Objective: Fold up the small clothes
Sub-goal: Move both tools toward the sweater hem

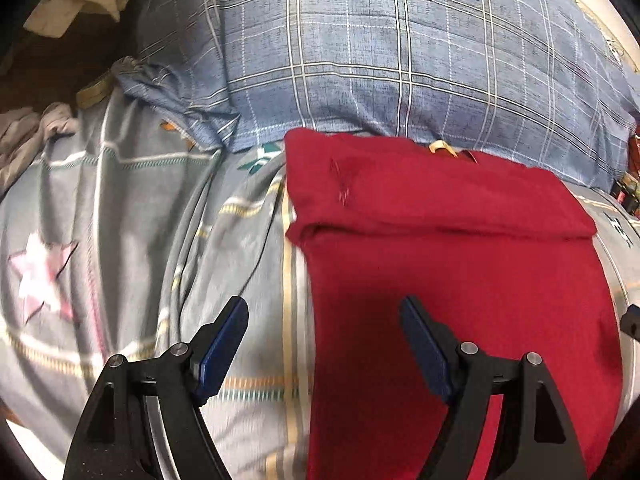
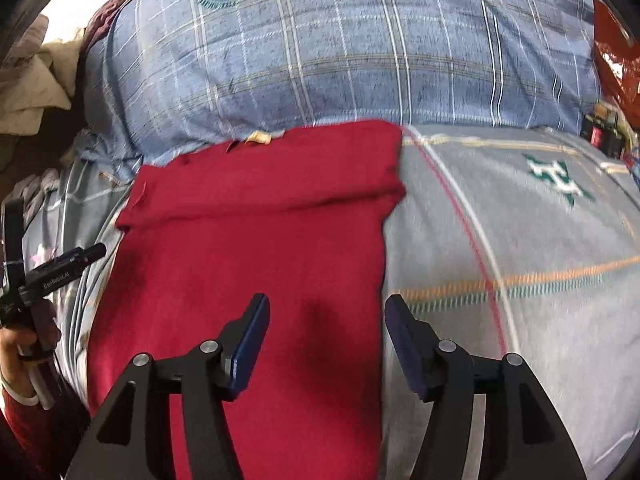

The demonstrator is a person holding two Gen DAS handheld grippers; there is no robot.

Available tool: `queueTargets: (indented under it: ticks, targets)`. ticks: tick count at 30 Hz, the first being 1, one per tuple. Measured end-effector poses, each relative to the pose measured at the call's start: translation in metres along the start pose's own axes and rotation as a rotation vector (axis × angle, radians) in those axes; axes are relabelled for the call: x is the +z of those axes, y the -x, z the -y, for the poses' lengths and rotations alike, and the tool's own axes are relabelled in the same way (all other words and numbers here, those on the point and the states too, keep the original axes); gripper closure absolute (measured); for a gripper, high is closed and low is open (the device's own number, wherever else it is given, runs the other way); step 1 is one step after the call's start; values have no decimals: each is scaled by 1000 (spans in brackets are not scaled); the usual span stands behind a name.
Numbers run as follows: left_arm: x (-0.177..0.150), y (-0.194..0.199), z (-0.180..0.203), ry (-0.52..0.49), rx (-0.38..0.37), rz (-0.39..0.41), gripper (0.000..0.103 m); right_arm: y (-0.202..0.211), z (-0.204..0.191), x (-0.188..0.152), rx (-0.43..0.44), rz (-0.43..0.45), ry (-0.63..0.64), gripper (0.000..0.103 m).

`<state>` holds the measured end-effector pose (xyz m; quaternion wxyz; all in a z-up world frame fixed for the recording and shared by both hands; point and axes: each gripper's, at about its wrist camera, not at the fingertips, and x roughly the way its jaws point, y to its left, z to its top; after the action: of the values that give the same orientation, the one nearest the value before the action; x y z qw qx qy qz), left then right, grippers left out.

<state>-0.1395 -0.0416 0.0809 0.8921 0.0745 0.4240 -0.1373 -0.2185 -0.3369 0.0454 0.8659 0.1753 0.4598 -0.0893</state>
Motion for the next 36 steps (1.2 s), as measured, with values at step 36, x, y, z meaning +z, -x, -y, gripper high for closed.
queueTargets:
  ticks: [36]
  targets:
    - [-121,66,-11,111,-142,-217,17,40,5,-119,53,-204,17,29]
